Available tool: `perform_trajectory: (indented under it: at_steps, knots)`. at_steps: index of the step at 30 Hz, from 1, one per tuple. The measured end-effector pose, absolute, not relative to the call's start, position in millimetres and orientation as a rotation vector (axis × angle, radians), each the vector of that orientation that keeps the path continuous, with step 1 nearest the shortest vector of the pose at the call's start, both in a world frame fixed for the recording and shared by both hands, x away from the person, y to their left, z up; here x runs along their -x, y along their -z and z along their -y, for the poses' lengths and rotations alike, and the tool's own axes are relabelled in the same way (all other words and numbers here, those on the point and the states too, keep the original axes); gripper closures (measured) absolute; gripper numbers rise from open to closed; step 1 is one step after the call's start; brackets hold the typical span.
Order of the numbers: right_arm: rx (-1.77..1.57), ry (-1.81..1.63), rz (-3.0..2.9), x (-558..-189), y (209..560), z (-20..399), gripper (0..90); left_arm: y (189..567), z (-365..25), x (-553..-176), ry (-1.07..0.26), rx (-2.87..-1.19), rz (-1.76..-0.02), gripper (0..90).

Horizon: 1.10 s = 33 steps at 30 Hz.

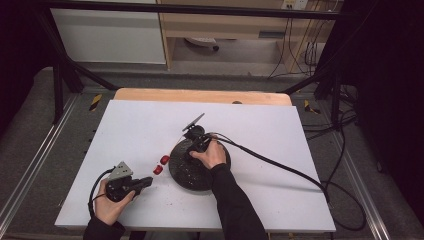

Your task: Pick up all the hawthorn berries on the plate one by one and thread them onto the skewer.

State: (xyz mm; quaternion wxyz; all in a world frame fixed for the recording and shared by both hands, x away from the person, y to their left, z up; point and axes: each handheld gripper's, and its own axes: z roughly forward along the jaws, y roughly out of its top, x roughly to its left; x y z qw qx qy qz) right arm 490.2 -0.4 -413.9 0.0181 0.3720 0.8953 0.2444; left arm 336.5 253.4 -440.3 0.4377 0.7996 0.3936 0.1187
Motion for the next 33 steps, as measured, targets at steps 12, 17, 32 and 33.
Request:
perform_trajectory:
  at_steps: [12, 17, 32, 33]
  knots:
    - [-1.178, -0.759, -2.786, -491, 413, 1, 61.9, 440, -253, -336, -0.297, -1.985, -0.977, 88.3]
    - [-1.186, -0.784, -2.777, -488, 406, 3, 62.0, 440, -253, -336, -0.297, -1.984, -0.976, 88.3]
    - [-1.192, -0.844, -2.742, -474, 384, 19, 62.2, 439, -249, -334, -0.299, -1.992, -0.961, 88.2]
    - [-1.199, -0.850, -2.738, -473, 383, 20, 62.3, 439, -249, -334, -0.298, -1.995, -0.959, 88.3]
